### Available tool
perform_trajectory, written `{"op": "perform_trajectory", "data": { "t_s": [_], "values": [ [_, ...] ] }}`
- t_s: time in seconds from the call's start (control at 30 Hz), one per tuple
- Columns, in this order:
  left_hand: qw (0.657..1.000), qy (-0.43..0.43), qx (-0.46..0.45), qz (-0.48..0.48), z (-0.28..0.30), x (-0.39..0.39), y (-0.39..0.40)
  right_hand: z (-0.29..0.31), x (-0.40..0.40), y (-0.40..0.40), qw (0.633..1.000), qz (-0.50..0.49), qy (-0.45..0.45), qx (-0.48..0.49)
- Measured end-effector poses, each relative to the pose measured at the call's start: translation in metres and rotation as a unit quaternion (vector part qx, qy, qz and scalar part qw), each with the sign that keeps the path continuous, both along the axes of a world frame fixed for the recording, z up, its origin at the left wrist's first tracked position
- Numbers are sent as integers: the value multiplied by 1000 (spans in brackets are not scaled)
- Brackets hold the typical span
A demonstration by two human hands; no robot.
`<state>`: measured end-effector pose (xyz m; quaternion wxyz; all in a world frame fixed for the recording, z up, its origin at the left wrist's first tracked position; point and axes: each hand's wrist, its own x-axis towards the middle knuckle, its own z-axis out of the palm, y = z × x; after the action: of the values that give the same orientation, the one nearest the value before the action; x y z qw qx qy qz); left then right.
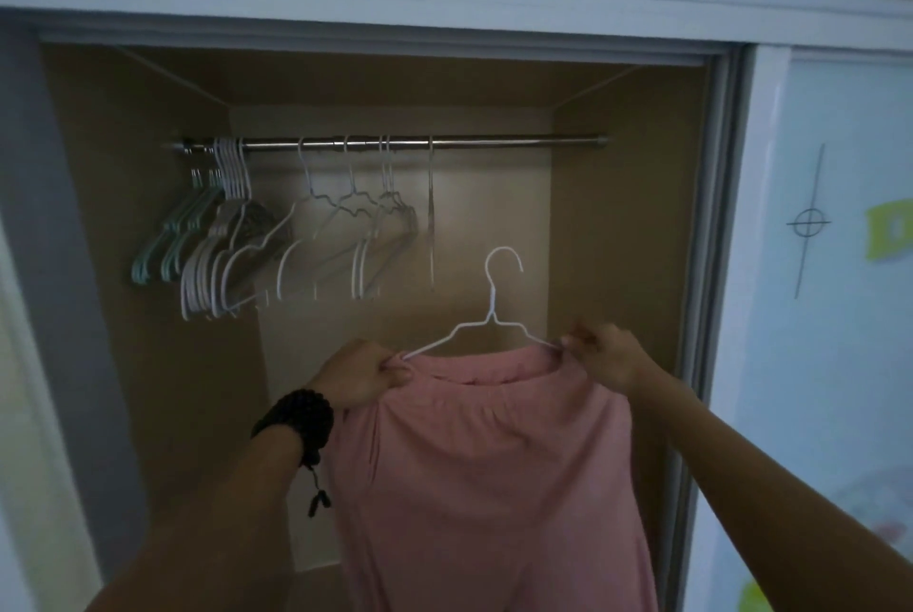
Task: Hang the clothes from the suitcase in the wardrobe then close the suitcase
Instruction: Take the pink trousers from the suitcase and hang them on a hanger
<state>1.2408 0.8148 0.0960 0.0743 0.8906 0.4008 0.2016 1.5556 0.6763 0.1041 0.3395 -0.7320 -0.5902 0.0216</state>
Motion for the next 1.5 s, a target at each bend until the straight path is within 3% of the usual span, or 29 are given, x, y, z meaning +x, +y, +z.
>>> {"op": "perform_trajectory", "data": {
  "t_s": [0.07, 0.2, 0.3, 0.4, 0.47, 0.6, 0.77, 1.0, 1.23, 1.5],
  "values": [
    [998, -39, -19, 36, 9, 12, -6, 8, -6, 1, 1000, -2, 14, -8],
    [971, -175, -158, 30, 18, 43, -16, 20, -20, 2, 1000, -14, 19, 1],
    [890, -349, -294, -5, 26, 74, -30, 25, -24, 4, 999, -29, 39, -4],
    [810, -454, -368, -45, 51, 112, -39, 33, -17, 11, 996, -36, 73, 26],
    [782, -484, -389, -54, 70, 136, -33, 42, -7, 18, 993, -32, 105, 47],
    [767, -512, -381, -68, 105, 172, -11, 58, 20, 35, 984, -23, 159, 82],
    [811, -490, -317, -46, 139, 207, 29, 84, 69, 74, 976, -20, 187, 111],
    [835, -488, -253, -11, 169, 280, 61, 116, 126, 130, 947, 25, 277, 164],
    [870, -423, -252, 20, 138, 318, 67, 105, 151, 178, 903, 63, 391, 165],
    [899, -383, -214, 24, 104, 305, 56, 72, 142, 168, 913, 83, 388, 100]
  ]
}}
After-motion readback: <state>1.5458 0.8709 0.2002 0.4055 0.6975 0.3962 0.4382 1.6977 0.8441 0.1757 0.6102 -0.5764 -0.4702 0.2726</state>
